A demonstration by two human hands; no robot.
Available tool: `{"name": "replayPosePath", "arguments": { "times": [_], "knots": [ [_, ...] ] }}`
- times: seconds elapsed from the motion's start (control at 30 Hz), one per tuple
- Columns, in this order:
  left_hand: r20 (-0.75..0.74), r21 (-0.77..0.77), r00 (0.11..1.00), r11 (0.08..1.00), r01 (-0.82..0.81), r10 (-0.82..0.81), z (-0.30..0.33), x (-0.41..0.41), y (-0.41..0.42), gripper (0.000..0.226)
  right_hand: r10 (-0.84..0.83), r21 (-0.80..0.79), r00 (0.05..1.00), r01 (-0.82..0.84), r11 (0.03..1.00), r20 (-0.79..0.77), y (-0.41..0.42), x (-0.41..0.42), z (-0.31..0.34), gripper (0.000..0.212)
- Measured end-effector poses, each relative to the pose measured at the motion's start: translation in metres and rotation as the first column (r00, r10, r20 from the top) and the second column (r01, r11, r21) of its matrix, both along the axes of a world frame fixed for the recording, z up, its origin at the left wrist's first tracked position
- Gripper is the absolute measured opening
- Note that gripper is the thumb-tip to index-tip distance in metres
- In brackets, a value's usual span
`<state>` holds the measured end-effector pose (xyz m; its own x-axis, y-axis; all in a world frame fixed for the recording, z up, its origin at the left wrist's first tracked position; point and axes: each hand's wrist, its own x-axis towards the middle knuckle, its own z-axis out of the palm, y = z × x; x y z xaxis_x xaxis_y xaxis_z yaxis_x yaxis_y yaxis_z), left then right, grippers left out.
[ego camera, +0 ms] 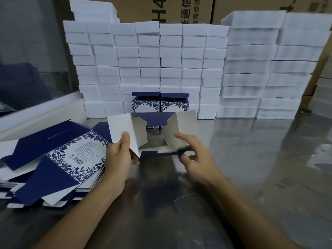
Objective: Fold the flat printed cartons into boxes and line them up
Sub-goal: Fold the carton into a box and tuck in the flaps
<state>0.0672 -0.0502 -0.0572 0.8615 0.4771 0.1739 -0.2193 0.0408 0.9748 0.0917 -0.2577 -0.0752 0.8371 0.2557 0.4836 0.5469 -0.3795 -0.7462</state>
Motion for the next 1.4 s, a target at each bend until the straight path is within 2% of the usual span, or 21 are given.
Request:
{"name": "replayPosePath", "arguments": {
  "times": [0.07,0.1,0.23,0.3,0.33,0.4,0.43,0.53,0.6,0.67,0.73,0.8,0.9,0.97,1.23,1.4],
  "knots": [
    [0.01,0.027,1.0,1.0,0.011,-0.011,-0.001,0.0,0.0,0.049,-0.043,0.084,0.999,0.042,0.996,0.005,0.005,-0.001,0.0,0.021],
    [0.017,0.06,1.0,0.998,0.004,-0.005,-0.002,0.001,0.0,0.051,-0.071,0.119,0.997,0.07,0.99,0.007,0.006,-0.002,0.001,0.016],
    [0.107,0.305,0.994,0.952,-0.003,-0.032,-0.009,-0.002,-0.004,0.043,-0.242,0.174,0.97,0.232,0.957,0.037,0.008,-0.001,0.002,0.016],
    [0.185,0.489,0.979,0.872,-0.017,-0.085,-0.012,-0.005,-0.004,0.041,-0.324,0.218,0.944,0.304,0.927,0.062,0.006,0.0,0.002,0.011],
    [0.206,0.594,0.972,0.803,-0.033,-0.112,-0.014,-0.006,-0.004,0.041,-0.358,0.234,0.93,0.332,0.914,0.08,0.005,-0.001,0.002,0.011],
    [0.189,0.743,0.972,0.667,-0.049,-0.139,-0.016,-0.007,-0.003,0.046,-0.41,0.243,0.905,0.376,0.894,0.109,0.005,-0.001,0.003,0.013],
    [0.167,0.772,0.976,0.634,-0.042,-0.138,-0.017,-0.007,-0.003,0.05,-0.433,0.246,0.895,0.398,0.884,0.11,0.005,-0.001,0.004,0.016],
    [0.153,0.74,0.983,0.671,-0.049,-0.096,-0.017,-0.007,-0.004,0.055,-0.489,0.287,0.869,0.451,0.845,0.077,0.007,0.0,0.003,0.028],
    [0.125,0.629,0.989,0.778,-0.016,-0.081,-0.015,-0.007,-0.008,0.048,-0.512,0.309,0.856,0.468,0.828,0.075,0.011,0.0,0.002,0.031],
    [0.087,0.487,0.992,0.873,0.035,-0.089,-0.011,-0.009,-0.013,0.044,-0.523,0.315,0.852,0.498,0.808,-0.007,0.017,0.0,0.001,0.036],
    [0.083,0.412,0.993,0.91,0.047,-0.089,-0.008,-0.009,-0.019,0.041,-0.436,0.285,0.892,0.451,0.846,-0.117,0.023,-0.001,0.0,0.05],
    [0.079,0.349,0.992,0.935,0.063,-0.096,-0.006,-0.011,-0.023,0.038,-0.272,0.228,0.947,0.306,0.924,-0.169,0.031,-0.006,0.0,0.064],
    [0.016,0.292,0.991,0.948,0.126,-0.136,-0.007,-0.014,-0.027,0.035,-0.094,0.139,0.988,0.111,0.984,-0.124,0.045,-0.017,-0.002,0.05],
    [-0.018,0.297,0.987,0.942,0.157,-0.158,-0.008,-0.015,-0.026,0.036,-0.064,0.126,0.991,0.079,0.989,-0.117,0.051,-0.021,-0.005,0.047],
    [-0.053,0.312,0.975,0.924,0.22,-0.215,-0.011,-0.014,-0.03,0.036,-0.107,0.204,0.984,0.135,0.97,-0.146,0.047,-0.016,-0.005,0.047],
    [-0.064,0.3,0.976,0.929,0.216,-0.207,-0.009,-0.013,-0.027,0.036,-0.193,0.338,0.967,0.24,0.91,-0.165,0.038,-0.008,-0.003,0.048]
  ]
}}
